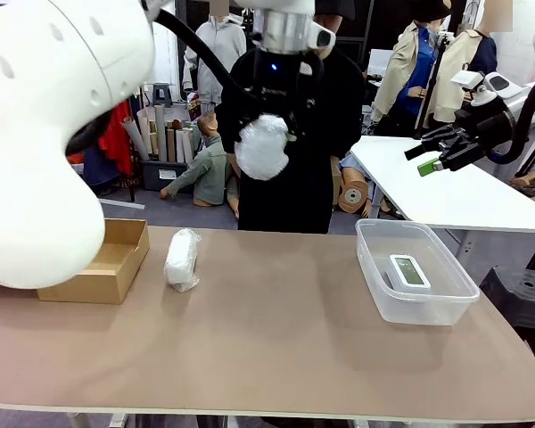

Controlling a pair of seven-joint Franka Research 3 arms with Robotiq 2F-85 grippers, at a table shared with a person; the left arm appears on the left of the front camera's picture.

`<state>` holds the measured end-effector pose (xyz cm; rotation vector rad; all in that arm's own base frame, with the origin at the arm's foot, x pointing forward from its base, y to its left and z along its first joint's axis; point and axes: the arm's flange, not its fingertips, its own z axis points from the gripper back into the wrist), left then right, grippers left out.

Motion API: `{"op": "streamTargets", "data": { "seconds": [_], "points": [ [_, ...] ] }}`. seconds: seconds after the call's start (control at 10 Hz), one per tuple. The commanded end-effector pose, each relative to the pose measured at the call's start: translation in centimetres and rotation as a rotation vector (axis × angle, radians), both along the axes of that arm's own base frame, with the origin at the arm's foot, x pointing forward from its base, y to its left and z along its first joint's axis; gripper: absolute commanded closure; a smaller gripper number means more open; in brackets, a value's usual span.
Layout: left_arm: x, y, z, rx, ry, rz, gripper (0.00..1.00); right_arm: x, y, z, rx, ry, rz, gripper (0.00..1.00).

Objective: Separate and place wrapped and unwrapped clocks.
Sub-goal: If the picked Digital clock is wrapped, place it in the Package Box ; if not, place it in the Organizing box.

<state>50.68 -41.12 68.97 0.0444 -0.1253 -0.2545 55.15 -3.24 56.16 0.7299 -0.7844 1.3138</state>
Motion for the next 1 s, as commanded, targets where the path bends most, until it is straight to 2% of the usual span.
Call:
{"op": "streamTargets", "data": {
  "seconds": [0.0, 0.1, 0.3, 0.6, 0.7, 0.9],
  "points": [
    [-4.4, 5.9, -2.5, -0.035, -0.048, 0.01, 1.0, 0.0, 0.0, 0.2, 0.002, -0.004, 0.0, 0.0],
    [-4.7, 8.8, -2.1, -0.018, -0.061, -0.019, 1.0, 0.0, 0.0, 0.2, 0.002, -0.004, 0.0, 0.0],
    [-6.3, 12.8, -2.6, 0.006, -0.071, 0.013, 1.0, 0.0, 0.0, 0.2, 0.002, -0.004, 0.0, 0.0],
    [-8.7, 19.8, -6.4, 0.059, 0.108, 0.044, 1.0, 0.0, 0.0, 0.2, 0.002, -0.004, 0.0, 0.0],
    [-9.7, 21.8, -7.0, 0.071, 0.143, 0.065, 1.0, 0.0, 0.0, 0.2, 0.002, -0.004, 0.0, 0.0],
    [-11.7, 24.3, -8.0, 0.078, 0.14, 0.047, 1.0, 0.0, 0.0, 0.2, 0.002, -0.004, 0.0, 0.0]
  ]
}}
